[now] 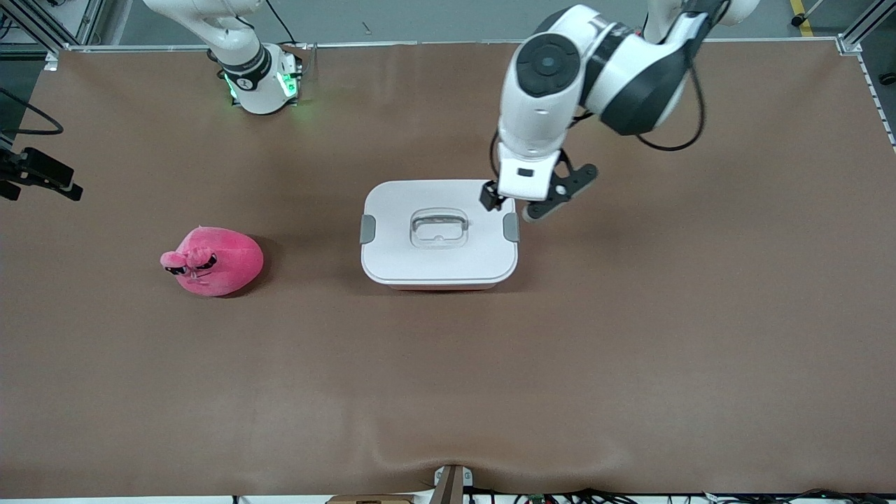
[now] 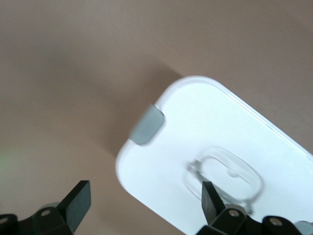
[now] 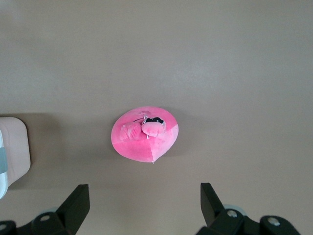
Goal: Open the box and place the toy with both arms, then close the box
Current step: 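Lower the left gripper and grasp the clear lid handle, then lift the lid with the left gripper while the right gripper reaches the toy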
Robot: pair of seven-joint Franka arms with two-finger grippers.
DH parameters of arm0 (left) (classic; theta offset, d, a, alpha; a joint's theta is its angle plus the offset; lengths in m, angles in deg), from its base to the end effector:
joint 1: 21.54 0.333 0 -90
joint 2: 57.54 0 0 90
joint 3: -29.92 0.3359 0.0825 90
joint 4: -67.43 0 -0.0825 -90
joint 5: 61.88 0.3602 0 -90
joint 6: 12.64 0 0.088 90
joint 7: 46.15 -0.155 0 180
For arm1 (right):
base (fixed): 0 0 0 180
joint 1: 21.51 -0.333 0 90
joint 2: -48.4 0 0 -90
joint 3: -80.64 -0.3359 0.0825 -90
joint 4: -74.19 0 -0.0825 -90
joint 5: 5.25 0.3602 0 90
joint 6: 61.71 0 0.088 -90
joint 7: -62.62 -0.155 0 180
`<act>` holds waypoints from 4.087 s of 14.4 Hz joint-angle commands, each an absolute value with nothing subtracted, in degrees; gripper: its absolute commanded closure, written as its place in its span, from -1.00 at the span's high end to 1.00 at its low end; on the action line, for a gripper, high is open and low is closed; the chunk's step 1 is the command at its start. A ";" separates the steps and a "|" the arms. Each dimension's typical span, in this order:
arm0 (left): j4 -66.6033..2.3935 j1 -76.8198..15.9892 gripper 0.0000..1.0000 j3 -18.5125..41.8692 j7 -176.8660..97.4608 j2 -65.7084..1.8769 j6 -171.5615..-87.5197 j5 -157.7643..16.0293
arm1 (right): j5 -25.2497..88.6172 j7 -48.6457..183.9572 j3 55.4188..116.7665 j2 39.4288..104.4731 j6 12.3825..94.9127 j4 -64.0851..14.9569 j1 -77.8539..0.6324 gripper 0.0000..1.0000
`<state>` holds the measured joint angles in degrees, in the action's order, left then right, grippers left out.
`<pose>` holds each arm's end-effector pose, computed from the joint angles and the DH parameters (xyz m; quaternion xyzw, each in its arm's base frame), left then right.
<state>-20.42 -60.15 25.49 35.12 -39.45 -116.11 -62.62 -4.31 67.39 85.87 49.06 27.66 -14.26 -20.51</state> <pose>0.4649 -0.4294 0.4490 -0.9434 -0.3304 0.0260 0.0101 0.5311 -0.0551 0.6015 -0.9999 0.0126 -0.0030 0.0074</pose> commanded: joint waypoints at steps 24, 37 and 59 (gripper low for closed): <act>-18.79 -70.76 0.42 26.05 102.55 -27.39 -136.83 -50.72 | -4.46 70.27 85.57 48.49 27.94 -15.28 -20.37 1.00; -18.79 -71.02 0.14 26.05 104.76 -24.84 -138.15 -49.83 | -5.07 70.36 85.57 48.75 28.03 -14.93 -20.99 1.00; -18.88 -70.14 -1.00 25.96 101.94 -28.09 -136.75 -50.80 | -4.81 70.27 85.48 50.33 32.14 -18.78 -22.03 1.00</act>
<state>-19.44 -70.17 25.83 102.44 -26.26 -137.83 -51.19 -4.33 70.08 85.53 50.42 29.40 -16.31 -20.87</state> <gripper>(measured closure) 0.930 0.000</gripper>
